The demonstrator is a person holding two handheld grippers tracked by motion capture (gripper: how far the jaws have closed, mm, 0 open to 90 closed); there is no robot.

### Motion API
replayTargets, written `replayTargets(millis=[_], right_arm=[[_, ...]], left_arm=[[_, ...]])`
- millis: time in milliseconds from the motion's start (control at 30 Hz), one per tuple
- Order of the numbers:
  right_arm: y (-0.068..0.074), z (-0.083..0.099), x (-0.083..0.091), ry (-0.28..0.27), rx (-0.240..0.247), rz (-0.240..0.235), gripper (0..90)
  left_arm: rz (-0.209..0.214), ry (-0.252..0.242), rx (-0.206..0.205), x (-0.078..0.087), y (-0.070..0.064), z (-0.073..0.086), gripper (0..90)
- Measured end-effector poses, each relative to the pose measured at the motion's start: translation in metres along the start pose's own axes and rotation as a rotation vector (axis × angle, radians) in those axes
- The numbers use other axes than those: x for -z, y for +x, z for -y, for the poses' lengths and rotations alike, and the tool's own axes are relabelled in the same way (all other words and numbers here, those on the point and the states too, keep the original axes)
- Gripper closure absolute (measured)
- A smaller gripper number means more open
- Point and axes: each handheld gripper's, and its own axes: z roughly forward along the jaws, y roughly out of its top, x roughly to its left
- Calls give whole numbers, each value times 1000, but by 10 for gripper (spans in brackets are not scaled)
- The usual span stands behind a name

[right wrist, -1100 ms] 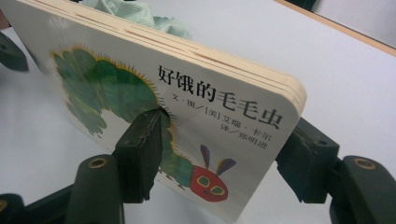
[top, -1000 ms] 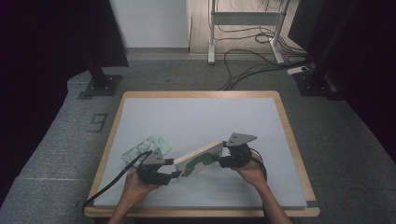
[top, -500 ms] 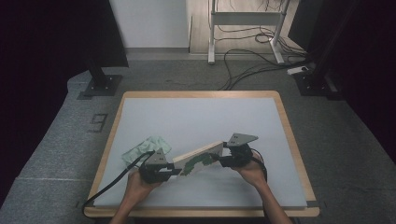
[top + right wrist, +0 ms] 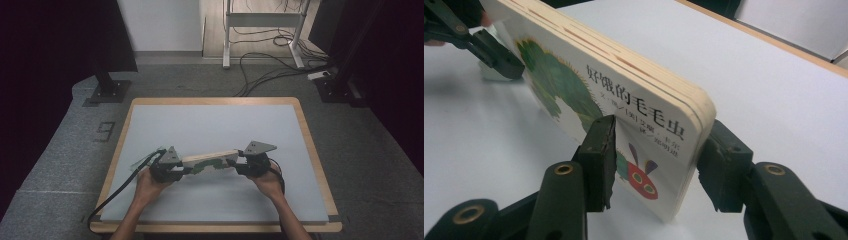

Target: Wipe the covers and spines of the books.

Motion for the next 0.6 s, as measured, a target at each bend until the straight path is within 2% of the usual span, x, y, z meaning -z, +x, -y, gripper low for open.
replayTargets(millis=[167, 333, 600], right_arm=[[1, 2, 5, 0, -8, -27, 515], [3, 5, 9, 5, -14, -42, 502], [9, 11, 19, 24, -30, -43, 411]], left_arm=[[23, -21, 26, 3, -2, 2, 627], [71, -81, 91, 11, -3, 5, 584], [36, -69, 98, 14, -16, 9, 451]])
